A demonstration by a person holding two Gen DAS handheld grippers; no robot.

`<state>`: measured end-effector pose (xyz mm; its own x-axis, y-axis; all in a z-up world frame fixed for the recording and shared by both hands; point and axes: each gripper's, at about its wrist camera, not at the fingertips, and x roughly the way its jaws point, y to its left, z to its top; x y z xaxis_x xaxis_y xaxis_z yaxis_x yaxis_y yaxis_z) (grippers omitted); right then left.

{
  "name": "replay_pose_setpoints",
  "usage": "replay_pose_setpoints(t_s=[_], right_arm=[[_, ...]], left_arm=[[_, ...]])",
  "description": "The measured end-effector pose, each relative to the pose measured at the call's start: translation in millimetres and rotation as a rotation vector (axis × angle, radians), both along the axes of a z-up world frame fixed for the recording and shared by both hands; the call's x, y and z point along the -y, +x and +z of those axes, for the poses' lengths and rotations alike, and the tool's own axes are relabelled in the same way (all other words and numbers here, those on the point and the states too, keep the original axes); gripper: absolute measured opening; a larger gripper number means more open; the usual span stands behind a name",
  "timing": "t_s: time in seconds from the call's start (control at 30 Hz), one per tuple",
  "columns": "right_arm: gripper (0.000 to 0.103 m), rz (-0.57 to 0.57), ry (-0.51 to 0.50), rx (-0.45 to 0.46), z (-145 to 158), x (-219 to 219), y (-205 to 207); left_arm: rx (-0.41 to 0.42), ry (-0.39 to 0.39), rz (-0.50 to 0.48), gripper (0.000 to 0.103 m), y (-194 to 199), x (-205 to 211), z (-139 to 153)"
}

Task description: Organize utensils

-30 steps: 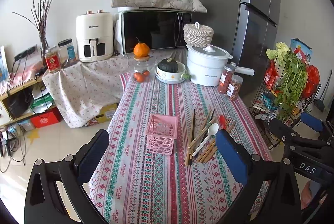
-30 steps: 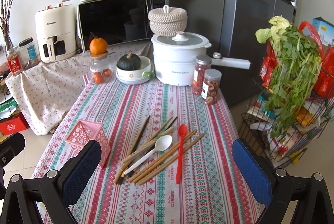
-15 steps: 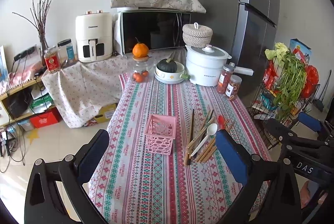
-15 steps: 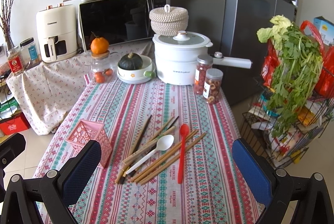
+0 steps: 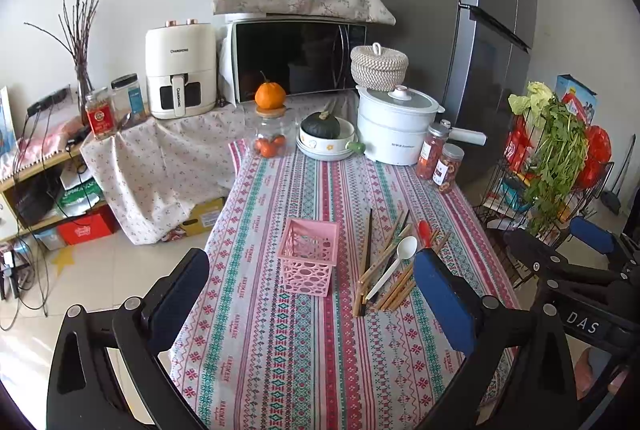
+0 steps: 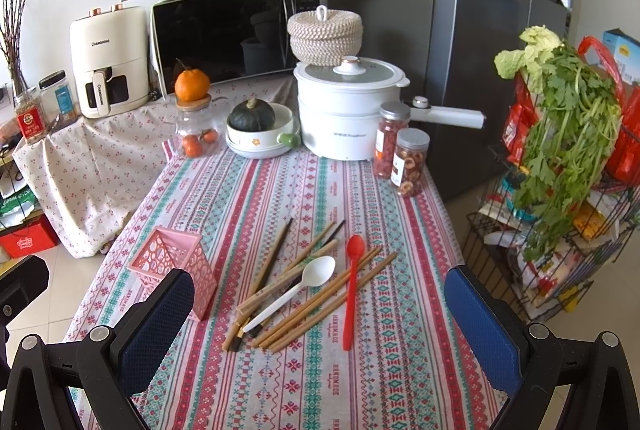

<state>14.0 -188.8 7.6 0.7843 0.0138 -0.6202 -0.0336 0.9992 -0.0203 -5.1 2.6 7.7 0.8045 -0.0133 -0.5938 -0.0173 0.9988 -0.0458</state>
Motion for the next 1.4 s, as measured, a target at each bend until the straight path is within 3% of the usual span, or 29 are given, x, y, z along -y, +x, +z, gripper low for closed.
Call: replay_pose_setpoints(t_s=[1.13,1.27,1.4], right_arm=[[0.103,-0.017,0.010,-0.033,-6,7,12],[0.103,-0.044,0.025,-0.055,-11,18,25],[0.103,-0.083,0.051,-0.092,-19,36,45]], left_arm=[[0.027,0.011,-0.001,0.103,-1,2,1],[0.026,0.004,-0.068,0.103,10,7,-6],[-0.009,0.077,-0.128,0.103,34,18,-13]])
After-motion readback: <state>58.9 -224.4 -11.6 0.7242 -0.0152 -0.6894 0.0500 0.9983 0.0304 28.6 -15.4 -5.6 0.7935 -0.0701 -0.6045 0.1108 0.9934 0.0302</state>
